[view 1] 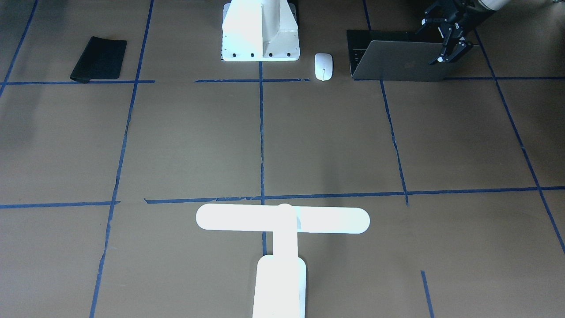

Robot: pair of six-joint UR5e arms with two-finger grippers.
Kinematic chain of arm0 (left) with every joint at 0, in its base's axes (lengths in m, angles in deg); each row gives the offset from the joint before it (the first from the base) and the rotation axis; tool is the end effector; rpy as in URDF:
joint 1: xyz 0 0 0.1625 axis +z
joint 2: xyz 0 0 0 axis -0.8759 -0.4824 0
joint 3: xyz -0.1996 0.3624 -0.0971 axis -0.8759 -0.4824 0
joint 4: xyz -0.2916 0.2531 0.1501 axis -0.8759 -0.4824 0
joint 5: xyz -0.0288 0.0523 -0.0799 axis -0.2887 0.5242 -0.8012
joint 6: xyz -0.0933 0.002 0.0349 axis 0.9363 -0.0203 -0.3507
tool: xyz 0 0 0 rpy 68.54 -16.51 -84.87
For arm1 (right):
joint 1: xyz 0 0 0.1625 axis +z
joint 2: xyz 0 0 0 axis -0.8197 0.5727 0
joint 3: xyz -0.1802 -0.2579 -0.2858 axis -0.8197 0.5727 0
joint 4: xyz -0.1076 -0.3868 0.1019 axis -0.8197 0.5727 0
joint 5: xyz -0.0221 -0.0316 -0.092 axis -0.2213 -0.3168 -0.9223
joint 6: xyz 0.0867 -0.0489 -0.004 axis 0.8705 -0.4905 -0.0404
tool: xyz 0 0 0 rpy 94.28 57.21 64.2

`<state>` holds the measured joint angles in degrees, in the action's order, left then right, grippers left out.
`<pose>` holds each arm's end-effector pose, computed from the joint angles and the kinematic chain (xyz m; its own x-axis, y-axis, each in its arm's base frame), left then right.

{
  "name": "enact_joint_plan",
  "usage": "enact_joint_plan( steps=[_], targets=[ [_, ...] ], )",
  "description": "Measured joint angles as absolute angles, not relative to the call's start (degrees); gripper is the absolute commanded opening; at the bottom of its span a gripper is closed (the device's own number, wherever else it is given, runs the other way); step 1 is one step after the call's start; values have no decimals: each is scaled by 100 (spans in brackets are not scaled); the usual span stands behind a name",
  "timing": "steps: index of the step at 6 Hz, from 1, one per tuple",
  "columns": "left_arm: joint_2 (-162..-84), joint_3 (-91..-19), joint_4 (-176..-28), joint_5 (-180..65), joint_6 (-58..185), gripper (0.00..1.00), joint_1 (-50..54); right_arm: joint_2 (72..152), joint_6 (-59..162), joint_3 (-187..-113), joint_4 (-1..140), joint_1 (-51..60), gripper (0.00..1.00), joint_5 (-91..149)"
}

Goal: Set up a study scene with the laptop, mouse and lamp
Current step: 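Lower the left gripper onto the edge of the grey laptop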

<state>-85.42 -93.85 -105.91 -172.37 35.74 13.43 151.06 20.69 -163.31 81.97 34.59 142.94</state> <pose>0.1902 -0.3000 0.3854 0.0279 0.9660 -0.2569 -0.4324 0.2434 0.8682 0.0583 -0.3518 0.6563 0.6613 -0.2149 0.7187 0.1708 0.9761 0.1347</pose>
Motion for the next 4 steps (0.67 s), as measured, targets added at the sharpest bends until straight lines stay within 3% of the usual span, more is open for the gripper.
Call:
enact_joint_plan(
  steps=[3,4],
  targets=[
    [-8356,-9356,-10590,-17176,3559,93,1709,15106,2071,-16327,8200,3459,100,14294],
    [-8364,-9287,-10586,-17169,3558,68,1755,15106,2069,-16324,8204,3459,100,14294]
  ],
)
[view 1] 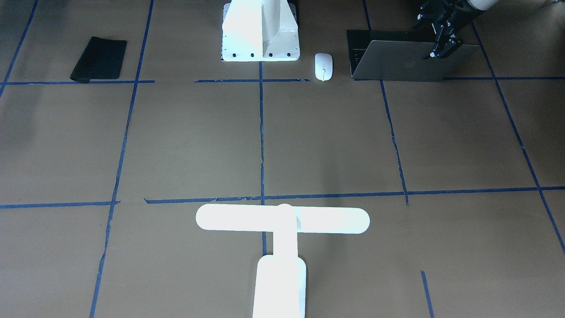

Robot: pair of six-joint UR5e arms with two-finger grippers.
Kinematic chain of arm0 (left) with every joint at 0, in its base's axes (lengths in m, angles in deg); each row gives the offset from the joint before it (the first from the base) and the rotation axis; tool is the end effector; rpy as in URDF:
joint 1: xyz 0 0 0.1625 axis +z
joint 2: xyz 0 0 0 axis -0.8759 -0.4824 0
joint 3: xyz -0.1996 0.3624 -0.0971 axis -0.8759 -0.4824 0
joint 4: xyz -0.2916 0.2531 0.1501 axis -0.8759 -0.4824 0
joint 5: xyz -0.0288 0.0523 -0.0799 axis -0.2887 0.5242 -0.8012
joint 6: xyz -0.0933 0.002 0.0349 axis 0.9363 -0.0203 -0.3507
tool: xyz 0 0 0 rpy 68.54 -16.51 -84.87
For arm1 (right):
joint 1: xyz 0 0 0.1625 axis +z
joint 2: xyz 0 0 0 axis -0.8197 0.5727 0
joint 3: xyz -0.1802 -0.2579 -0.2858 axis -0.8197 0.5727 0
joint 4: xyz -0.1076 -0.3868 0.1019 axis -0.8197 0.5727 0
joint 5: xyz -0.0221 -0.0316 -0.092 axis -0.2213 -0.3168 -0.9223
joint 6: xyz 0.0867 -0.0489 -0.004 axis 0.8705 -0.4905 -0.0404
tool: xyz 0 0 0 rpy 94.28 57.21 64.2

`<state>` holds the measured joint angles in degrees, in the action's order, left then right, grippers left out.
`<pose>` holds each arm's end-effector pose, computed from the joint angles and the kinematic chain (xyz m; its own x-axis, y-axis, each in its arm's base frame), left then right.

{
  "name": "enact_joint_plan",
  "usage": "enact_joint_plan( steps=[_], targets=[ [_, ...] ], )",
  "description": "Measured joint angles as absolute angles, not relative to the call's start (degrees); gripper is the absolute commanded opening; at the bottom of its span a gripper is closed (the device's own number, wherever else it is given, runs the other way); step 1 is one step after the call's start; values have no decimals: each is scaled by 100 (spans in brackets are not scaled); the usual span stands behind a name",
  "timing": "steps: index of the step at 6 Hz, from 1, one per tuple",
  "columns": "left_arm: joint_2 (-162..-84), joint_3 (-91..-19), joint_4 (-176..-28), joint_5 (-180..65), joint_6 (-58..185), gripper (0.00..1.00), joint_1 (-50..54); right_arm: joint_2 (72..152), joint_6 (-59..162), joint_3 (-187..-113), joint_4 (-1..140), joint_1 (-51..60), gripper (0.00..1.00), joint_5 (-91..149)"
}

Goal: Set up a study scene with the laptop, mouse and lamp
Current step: 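Lower the left gripper onto the edge of the grey laptop, then push the grey laptop with the left gripper toward the white lamp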

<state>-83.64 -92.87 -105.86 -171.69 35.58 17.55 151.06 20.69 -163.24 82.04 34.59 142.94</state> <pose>0.2081 -0.2836 0.4051 -0.0231 0.9588 -0.2832 -0.4815 0.2376 0.8436 0.0583 -0.3516 0.6570 0.6613 -0.2131 0.7192 0.1708 0.9764 0.1323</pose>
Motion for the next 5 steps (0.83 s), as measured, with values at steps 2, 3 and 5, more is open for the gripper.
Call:
enact_joint_plan(
  steps=[2,3,5],
  targets=[
    [-8379,-9205,-10565,-17173,3555,1,1758,15106,2069,-16322,8206,3459,100,14294],
    [-8387,-9190,-10555,-17172,3391,0,1717,15106,2069,-16322,8206,3459,100,14294],
    [-8425,-9083,-10540,-17184,2477,0,1506,15106,2076,-16328,8202,3459,100,14294]
  ],
)
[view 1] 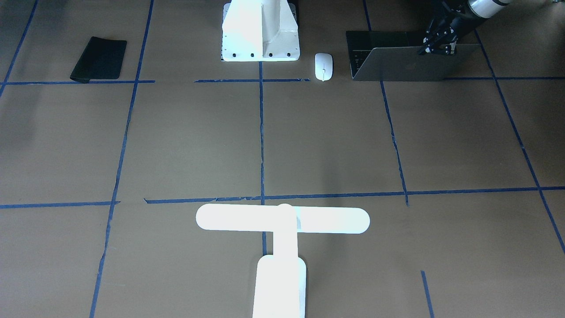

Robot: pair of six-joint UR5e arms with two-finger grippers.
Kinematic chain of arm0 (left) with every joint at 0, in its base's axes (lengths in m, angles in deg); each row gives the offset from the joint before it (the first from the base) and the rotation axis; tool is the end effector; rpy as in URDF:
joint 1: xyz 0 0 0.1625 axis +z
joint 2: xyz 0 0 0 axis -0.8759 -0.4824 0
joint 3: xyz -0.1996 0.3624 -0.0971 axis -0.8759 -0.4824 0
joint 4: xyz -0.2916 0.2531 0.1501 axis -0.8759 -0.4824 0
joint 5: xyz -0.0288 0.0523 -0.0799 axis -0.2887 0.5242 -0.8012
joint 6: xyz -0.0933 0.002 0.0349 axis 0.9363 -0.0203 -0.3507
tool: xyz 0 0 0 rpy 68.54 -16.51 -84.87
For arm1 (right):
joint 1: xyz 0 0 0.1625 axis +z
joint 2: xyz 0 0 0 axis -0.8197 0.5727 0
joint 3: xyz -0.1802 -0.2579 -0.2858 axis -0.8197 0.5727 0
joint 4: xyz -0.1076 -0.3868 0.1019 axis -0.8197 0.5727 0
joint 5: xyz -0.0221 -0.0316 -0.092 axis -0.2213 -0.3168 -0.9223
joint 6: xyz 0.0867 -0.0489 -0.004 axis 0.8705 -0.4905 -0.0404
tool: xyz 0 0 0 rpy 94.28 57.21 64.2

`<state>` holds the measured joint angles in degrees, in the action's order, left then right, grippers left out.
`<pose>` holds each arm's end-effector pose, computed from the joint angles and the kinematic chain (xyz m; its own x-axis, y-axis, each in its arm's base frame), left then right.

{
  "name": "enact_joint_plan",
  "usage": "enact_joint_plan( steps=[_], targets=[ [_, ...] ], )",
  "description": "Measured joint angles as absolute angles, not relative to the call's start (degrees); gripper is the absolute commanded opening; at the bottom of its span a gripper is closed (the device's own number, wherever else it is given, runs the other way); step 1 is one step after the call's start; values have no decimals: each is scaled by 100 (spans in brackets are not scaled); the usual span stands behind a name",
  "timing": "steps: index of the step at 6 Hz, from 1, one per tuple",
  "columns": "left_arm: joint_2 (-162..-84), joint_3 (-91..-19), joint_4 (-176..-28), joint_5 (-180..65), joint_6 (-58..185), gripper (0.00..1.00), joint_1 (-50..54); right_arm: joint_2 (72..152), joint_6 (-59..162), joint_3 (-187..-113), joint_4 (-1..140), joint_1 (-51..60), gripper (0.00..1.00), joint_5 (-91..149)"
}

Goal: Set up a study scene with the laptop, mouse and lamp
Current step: 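Push the grey laptop with the left gripper toward the white lamp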

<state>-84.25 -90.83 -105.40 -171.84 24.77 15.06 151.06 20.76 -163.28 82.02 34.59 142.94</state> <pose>0.2013 -0.2981 0.4197 -0.0691 0.9869 -0.1461 -0.4849 0.0948 0.8694 0.0583 -0.3517 0.6566 0.6615 -0.2127 0.7191 0.1700 0.9765 0.1325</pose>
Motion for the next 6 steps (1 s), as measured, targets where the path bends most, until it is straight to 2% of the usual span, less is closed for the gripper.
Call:
enact_joint_plan(
  steps=[4,6],
  targets=[
    [-8572,-9192,-10554,-17230,2119,0,916,15106,2078,-16331,8202,3459,100,14300],
    [-8932,-8969,-10526,-17163,1935,0,680,15107,2078,-16331,8198,3459,100,14295]
  ],
)
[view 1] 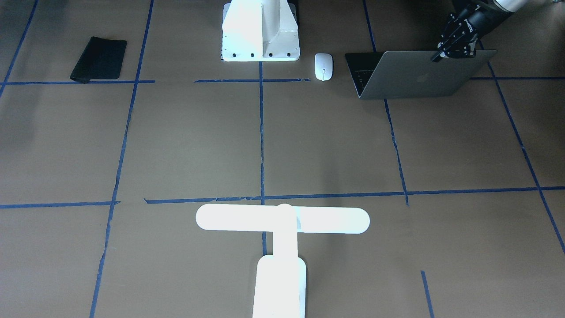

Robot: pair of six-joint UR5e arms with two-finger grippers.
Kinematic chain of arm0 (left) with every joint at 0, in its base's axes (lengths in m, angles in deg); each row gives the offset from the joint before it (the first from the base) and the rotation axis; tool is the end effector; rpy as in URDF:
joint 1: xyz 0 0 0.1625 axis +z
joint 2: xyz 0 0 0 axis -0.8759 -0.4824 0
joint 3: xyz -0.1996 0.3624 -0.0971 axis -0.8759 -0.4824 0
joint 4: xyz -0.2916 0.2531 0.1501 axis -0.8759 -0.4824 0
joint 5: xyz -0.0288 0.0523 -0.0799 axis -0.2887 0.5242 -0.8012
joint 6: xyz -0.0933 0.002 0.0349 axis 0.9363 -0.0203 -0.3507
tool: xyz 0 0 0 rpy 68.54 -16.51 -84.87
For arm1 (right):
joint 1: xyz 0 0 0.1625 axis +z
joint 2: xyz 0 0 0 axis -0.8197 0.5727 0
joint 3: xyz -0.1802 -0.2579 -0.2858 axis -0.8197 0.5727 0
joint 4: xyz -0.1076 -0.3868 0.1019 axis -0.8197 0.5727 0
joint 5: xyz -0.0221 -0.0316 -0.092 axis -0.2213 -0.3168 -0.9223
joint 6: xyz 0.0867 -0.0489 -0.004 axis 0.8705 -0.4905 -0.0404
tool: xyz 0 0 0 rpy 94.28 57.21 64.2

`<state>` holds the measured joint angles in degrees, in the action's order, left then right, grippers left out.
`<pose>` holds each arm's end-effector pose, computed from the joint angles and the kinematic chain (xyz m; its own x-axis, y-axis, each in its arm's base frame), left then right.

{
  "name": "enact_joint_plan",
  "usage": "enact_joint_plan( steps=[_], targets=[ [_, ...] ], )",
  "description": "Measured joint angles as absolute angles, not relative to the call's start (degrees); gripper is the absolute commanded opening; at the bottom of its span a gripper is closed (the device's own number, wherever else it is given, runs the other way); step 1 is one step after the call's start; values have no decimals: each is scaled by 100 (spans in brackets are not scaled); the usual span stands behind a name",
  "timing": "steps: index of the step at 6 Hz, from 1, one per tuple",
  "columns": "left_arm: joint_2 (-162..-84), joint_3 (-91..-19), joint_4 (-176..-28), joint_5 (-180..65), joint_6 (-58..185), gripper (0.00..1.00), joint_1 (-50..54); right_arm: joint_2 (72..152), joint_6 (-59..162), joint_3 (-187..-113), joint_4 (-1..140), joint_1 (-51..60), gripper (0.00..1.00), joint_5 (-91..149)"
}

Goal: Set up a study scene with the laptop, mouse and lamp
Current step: 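Push the grey laptop with the left gripper toward the white lamp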

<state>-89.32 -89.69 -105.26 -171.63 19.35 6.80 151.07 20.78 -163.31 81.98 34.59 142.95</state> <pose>0.1709 -0.3446 0.3974 0.0305 0.9995 -0.0093 -0.4385 0.0218 0.8985 0.0583 -0.3517 0.6564 0.6615 -0.2131 0.7191 0.1697 0.9764 0.1333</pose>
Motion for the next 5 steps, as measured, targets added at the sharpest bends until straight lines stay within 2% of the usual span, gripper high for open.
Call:
enact_joint_plan(
  steps=[3,5],
  targets=[
    [-10322,-8256,-9872,-17060,1680,0,248,15107,2078,-16349,8197,3459,100,14302],
    [-11789,-7882,-8614,-16956,1555,0,208,15107,2078,-16352,8197,3459,100,14303]
  ],
)
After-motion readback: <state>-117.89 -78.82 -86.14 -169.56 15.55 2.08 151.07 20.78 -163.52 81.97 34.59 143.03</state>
